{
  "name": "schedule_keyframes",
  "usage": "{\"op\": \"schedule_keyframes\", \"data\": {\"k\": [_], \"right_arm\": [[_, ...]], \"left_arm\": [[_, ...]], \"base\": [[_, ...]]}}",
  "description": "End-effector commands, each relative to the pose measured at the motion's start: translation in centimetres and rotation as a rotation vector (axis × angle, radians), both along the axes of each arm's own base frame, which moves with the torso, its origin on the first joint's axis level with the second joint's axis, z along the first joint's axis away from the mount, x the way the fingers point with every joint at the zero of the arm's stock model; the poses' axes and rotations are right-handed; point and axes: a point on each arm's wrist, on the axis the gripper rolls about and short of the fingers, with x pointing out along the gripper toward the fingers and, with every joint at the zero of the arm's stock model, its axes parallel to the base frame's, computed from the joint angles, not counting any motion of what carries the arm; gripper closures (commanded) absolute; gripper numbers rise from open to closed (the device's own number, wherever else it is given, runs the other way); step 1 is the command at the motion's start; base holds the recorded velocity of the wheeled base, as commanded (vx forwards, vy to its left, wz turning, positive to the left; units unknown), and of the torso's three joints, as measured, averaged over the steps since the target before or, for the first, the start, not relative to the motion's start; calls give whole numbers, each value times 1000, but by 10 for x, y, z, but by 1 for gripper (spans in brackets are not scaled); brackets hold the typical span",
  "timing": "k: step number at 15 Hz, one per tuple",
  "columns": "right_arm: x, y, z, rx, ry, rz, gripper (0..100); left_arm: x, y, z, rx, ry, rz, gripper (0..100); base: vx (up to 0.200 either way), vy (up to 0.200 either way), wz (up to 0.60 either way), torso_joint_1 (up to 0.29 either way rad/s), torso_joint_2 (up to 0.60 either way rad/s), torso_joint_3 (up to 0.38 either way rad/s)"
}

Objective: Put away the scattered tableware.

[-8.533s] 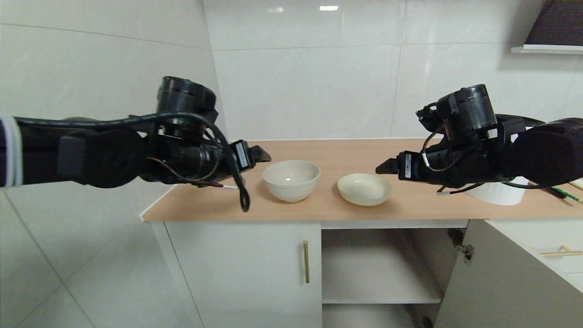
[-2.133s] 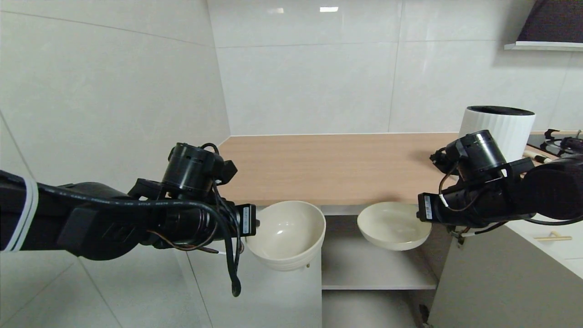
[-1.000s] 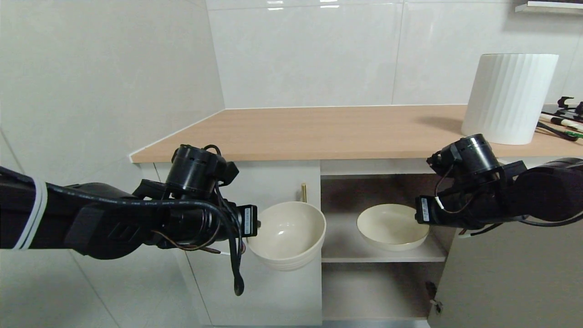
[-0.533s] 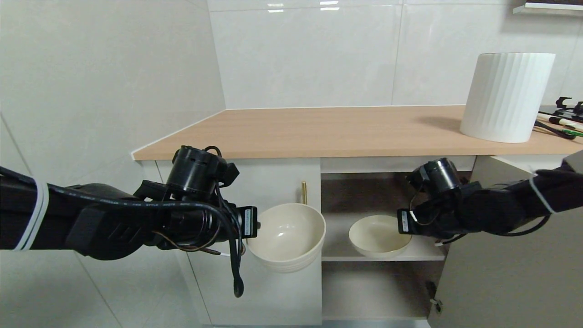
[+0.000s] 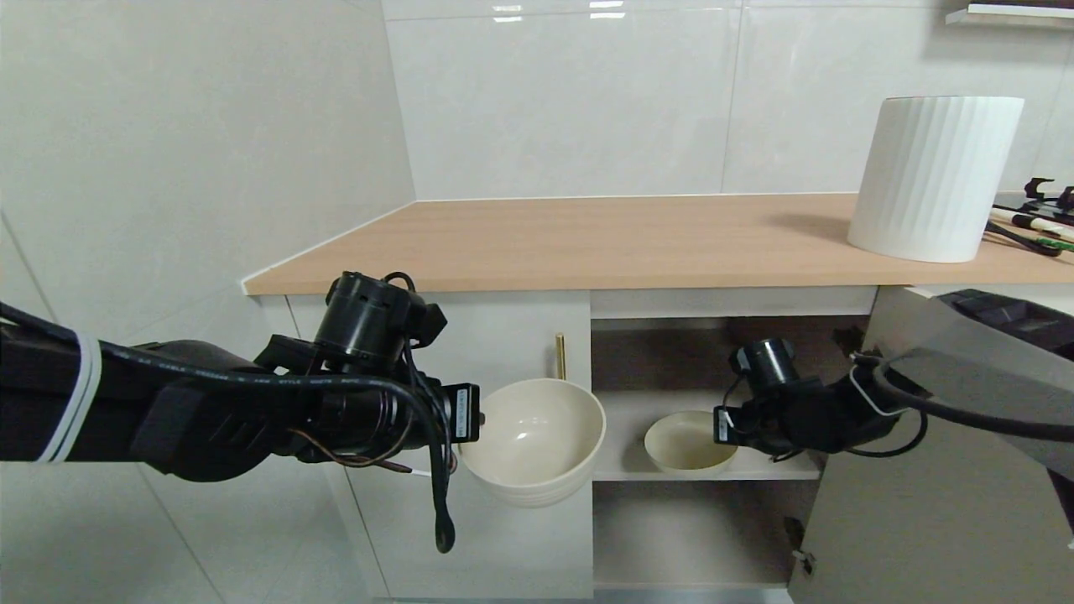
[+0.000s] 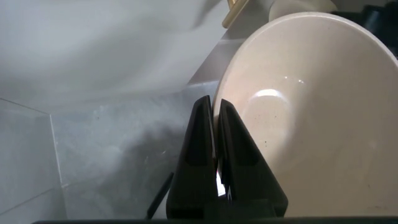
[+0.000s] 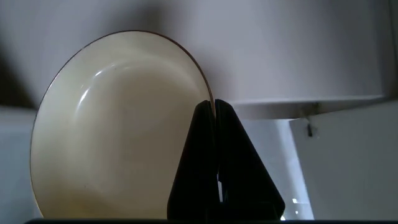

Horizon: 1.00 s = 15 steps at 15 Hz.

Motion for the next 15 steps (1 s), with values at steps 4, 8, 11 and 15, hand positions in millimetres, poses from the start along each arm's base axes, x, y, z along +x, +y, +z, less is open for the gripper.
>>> {"op": "schedule_keyframes", "data": {"k": [4, 8, 11, 15], "right_arm": [[30, -4, -36, -54, 51, -54, 100], [45, -9, -54, -104, 53, -112, 100], [51, -9, -63, -125, 47, -134, 100], [60, -12, -64, -122, 23, -153, 100]], "left_arm": [[0, -3, -4, 5, 10, -6, 100], [1, -4, -6, 7, 18, -9, 100], [1, -4, -6, 6, 18, -8, 100], [1, -4, -6, 6, 18, -8, 100]], "base": [[0, 0, 0, 0, 0, 0], [0, 0, 0, 0, 0, 0], [0, 0, 0, 0, 0, 0], [0, 0, 0, 0, 0, 0]]}}
